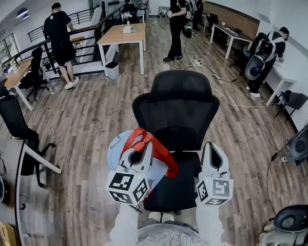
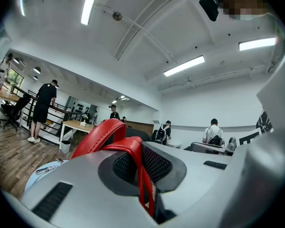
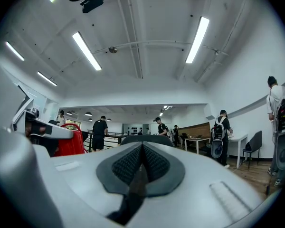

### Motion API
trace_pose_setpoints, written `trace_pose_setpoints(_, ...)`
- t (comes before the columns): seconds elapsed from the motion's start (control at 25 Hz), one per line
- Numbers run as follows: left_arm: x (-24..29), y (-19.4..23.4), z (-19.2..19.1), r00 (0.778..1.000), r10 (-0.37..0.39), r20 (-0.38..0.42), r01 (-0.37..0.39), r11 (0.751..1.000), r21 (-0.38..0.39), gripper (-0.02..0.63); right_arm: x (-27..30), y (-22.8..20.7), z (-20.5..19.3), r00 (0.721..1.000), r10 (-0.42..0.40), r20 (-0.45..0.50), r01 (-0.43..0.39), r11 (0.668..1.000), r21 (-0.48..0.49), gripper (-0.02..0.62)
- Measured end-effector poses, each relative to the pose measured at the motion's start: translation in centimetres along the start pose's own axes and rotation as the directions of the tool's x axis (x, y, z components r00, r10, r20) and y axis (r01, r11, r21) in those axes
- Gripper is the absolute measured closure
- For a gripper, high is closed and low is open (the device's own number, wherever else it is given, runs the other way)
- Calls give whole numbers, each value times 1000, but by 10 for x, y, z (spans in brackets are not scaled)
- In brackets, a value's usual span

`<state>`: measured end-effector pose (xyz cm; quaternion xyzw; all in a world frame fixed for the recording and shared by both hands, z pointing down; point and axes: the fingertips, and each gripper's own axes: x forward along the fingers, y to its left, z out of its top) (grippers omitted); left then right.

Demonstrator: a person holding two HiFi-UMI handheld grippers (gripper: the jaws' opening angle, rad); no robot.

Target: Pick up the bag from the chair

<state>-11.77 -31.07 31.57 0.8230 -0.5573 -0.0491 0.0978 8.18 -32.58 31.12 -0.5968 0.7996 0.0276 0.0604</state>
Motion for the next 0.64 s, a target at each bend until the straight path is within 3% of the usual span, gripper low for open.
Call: trace_pose_setpoints(0.64, 1, -5, -1, 1000, -12, -1, 12, 1000, 10, 591, -7, -8, 1, 1000, -16, 2, 16, 1000, 0, 586)
